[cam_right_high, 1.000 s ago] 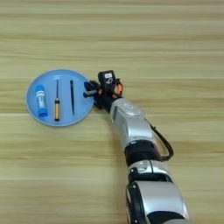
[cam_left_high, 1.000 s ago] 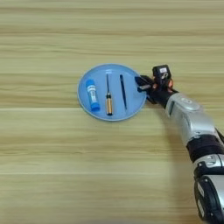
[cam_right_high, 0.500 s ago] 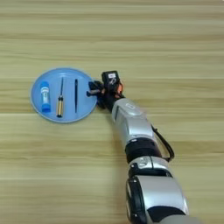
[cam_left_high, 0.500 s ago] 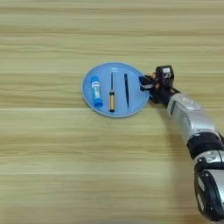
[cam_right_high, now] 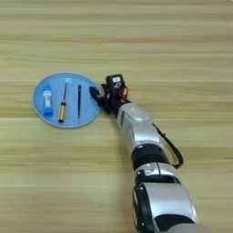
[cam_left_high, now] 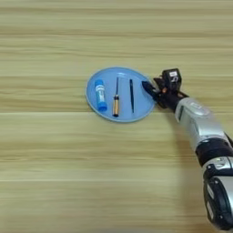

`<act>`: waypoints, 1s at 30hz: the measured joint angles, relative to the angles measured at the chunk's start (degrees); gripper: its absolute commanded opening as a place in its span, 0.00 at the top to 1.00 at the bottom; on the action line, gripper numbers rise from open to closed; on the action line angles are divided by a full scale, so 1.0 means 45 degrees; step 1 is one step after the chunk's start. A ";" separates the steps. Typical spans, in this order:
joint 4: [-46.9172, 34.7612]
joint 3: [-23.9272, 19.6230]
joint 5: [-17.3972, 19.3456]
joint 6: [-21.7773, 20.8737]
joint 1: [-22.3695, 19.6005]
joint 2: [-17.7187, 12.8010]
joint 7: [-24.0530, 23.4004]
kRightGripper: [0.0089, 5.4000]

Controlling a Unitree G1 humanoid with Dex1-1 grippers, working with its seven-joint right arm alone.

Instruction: Move the objects on the table

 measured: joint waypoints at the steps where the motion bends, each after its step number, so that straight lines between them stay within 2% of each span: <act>1: 0.0000 -0.0003 -0.0003 -0.0029 -0.0011 -0.0012 -0.0021 0.45; 10: -0.0202 -0.0030 0.0047 -0.0824 -0.0051 -0.0050 0.0003 0.18; 17: -0.1482 0.0085 0.0343 -0.1670 0.0036 0.0020 0.0761 0.04; 20: -0.1835 0.0229 0.0341 -0.1756 0.0093 0.0091 0.0900 0.01; 30: -0.3024 0.1096 0.0322 -0.1809 0.0572 0.0516 0.1770 0.01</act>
